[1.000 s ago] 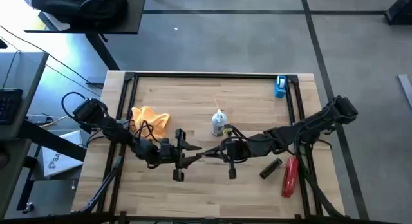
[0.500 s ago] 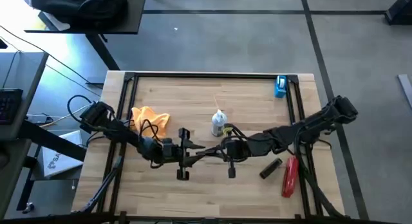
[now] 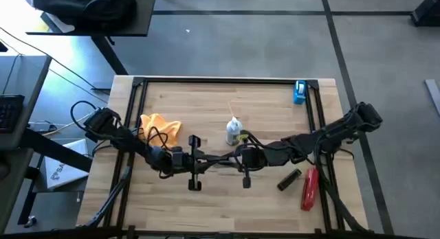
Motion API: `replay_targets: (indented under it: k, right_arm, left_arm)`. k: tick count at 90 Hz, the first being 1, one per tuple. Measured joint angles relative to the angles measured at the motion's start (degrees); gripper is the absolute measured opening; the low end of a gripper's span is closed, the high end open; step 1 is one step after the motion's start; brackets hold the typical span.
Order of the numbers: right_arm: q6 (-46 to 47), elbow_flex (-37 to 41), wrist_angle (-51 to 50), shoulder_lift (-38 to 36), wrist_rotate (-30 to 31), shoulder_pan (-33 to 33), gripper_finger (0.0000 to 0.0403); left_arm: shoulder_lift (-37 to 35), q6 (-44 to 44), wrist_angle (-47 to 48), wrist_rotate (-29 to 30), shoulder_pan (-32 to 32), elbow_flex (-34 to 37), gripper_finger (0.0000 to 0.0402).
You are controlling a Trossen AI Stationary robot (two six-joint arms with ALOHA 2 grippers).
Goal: Apply microfiber cloth
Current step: Spray the front of the cellphone using the white spray bottle
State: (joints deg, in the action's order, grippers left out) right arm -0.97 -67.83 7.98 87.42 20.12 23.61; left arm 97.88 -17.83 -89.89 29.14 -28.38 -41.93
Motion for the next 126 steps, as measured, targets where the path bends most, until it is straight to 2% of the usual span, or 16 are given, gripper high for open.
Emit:
replay_targets:
  k: [10, 18, 25, 32, 39, 59, 73, 109, 126]
  right_arm:
    - [1.6, 0.0, -0.23, 0.65, -2.61, -0.39, 0.0089]
    - [2.09, 0.0, 0.29, 1.81, -3.44, -0.58, 0.009]
    - [2.42, 0.0, 0.27, 2.71, -3.96, -0.91, 0.0073]
    - [2.46, -0.02, 0.07, 3.46, -4.1, -1.21, 0.0036]
    - [2.44, -0.02, -0.12, 3.52, -3.96, -1.26, 0.001]
    - [2.61, 0.0, -2.05, 3.54, -4.6, -2.08, 0.0002]
    - [3.32, 0.09, -3.43, 3.61, -4.68, -2.27, 0.0001]
    - [3.57, 0.09, -4.12, 3.61, -4.2, -2.31, 0.0]
    - [3.6, 0.09, -4.17, 3.61, -4.17, -2.31, 0.0]
  left_arm:
    - [-0.12, 0.03, 0.06, -0.87, -0.2, 0.0, 0.0009]
    - [-0.14, 1.9, 0.05, -1.93, 0.5, 0.0, 0.0009]
    - [-0.14, 2.62, 0.11, -2.38, 0.81, 0.0, 0.0009]
    - [-0.14, 2.86, 0.14, -3.87, 1.0, 0.0, 0.0011]
    - [-0.14, 3.72, 0.35, -4.3, 1.01, 0.0, 0.003]
    - [-0.23, 9.26, 1.55, -5.38, 2.68, -0.02, 0.0103]
    - [-0.3, 13.14, 4.46, -7.82, 4.6, -0.11, 0.0124]
    - [-0.34, 17.18, 8.23, -9.61, 6.27, -0.11, 0.0105]
    - [-0.3, 16.74, 8.67, -10.66, 6.27, -0.11, 0.0058]
